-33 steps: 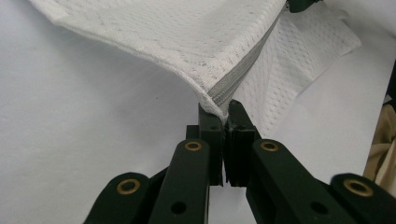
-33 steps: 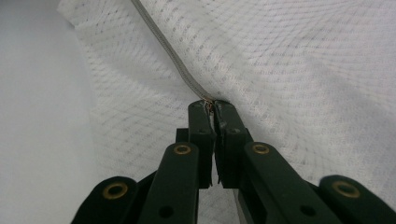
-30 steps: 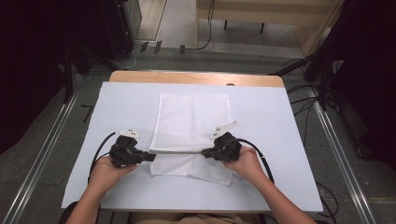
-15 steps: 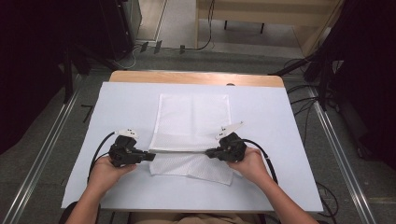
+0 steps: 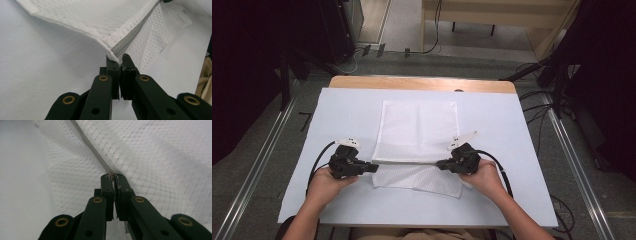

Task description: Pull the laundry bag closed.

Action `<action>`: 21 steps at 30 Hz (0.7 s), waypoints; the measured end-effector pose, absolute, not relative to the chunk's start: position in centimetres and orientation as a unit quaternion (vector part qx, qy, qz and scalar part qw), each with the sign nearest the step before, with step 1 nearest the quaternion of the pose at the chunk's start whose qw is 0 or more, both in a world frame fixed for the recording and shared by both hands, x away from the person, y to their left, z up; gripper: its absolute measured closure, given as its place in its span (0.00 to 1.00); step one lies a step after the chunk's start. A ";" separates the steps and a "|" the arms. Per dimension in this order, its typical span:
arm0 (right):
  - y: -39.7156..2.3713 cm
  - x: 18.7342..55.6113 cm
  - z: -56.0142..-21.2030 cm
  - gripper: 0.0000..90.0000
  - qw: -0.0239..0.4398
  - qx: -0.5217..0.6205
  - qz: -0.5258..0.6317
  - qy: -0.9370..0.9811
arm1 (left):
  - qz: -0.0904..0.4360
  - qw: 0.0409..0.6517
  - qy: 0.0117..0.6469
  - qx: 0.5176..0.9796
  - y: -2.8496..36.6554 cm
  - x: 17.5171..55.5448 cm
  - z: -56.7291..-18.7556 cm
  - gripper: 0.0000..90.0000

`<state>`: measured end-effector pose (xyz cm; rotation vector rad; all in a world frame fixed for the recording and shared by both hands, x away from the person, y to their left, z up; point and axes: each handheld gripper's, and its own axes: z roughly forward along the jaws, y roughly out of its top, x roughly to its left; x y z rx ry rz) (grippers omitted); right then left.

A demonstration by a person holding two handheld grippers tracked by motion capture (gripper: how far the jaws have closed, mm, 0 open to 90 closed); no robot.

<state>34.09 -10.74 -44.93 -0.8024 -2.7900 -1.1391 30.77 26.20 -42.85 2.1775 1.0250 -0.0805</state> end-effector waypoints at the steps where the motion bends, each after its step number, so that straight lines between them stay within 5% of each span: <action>1: -10.8 34.1 -45.0 0.98 0.012 -0.259 -0.370 -0.892 | -0.030 0.359 0.396 0.845 26.2 30.8 -42.8 0.98; 21: -12.7 33.9 -44.9 0.98 0.007 -0.269 -0.370 -0.889 | -0.032 0.361 0.399 0.842 26.5 30.9 -42.9 0.98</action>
